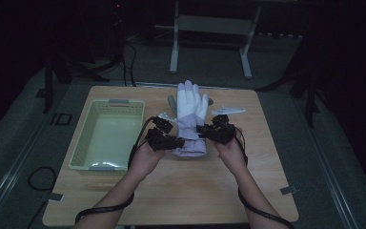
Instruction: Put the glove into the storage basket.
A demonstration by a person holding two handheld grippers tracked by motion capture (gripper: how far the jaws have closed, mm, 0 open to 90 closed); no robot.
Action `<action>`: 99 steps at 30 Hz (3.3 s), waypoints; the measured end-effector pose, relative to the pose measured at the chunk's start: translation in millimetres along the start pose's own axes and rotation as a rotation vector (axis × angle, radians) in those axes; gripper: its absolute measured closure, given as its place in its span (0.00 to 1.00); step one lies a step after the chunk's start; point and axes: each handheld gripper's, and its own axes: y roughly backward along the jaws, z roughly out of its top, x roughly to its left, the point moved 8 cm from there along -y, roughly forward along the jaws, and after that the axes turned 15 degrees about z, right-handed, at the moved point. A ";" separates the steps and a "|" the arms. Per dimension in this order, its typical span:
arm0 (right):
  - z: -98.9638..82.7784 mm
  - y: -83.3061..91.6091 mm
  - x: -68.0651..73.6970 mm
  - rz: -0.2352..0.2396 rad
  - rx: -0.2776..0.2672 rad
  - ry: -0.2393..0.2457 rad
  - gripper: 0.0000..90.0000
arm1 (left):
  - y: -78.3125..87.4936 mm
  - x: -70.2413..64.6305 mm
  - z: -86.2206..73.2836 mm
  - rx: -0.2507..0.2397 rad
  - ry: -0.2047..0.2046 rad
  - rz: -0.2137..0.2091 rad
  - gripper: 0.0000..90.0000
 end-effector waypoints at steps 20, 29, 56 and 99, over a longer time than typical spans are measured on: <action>33.5 -42.4 40.4 0.016 0.021 0.042 0.89 | 39.9 50.1 -12.4 0.041 -0.013 0.054 0.81; 50.1 -75.4 66.9 0.025 0.029 0.050 0.89 | 59.0 84.9 -29.6 0.042 0.012 0.080 0.81; 71.2 -178.8 144.5 0.094 0.046 0.034 0.89 | 112.2 184.9 -87.3 0.144 0.006 0.124 0.81; 20.0 -233.6 136.6 0.019 0.385 0.067 0.49 | 39.0 202.1 -147.5 0.376 0.114 0.134 0.57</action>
